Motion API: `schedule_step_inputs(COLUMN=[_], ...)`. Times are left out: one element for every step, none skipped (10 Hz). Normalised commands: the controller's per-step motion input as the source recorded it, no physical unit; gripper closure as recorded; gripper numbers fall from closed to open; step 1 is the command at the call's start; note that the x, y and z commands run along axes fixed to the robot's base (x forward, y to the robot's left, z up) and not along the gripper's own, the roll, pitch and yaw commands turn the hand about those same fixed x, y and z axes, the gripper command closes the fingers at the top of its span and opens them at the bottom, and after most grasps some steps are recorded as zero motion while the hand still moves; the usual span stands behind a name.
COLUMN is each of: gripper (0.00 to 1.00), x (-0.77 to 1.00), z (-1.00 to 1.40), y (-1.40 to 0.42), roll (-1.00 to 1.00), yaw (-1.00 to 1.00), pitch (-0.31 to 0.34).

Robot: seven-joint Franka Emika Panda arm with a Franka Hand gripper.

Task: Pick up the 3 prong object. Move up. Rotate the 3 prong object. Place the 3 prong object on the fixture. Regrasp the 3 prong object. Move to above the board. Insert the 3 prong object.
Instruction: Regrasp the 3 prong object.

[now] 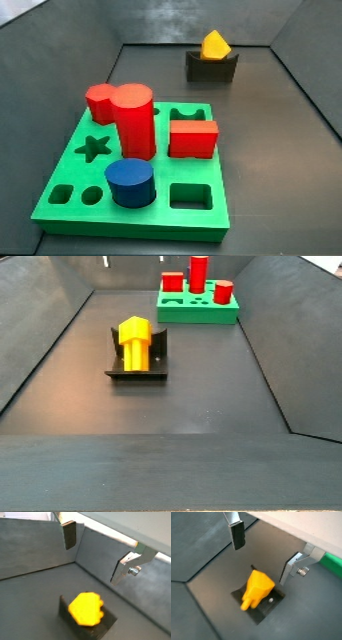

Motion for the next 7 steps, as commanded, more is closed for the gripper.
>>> schedule_step_inputs(gripper=[0.0, 0.0, 0.0, 0.0, 0.0, 0.0, 0.0], x=[0.04, 0.05, 0.06, 0.08, 0.09, 0.09, 0.09], z=[-0.01, 0.0, -0.01, -0.01, -0.01, -0.01, -0.01], y=[-0.03, -0.03, -0.03, -0.03, -0.04, -0.04, -0.04], roll=[1.0, 1.0, 1.0, 1.0, 1.0, 1.0, 0.76], yaw=[0.03, 0.03, 0.04, 0.05, 0.08, 0.11, 0.14], pitch=[0.052, 0.067, 0.086, 0.111, 0.146, 0.176, 0.172])
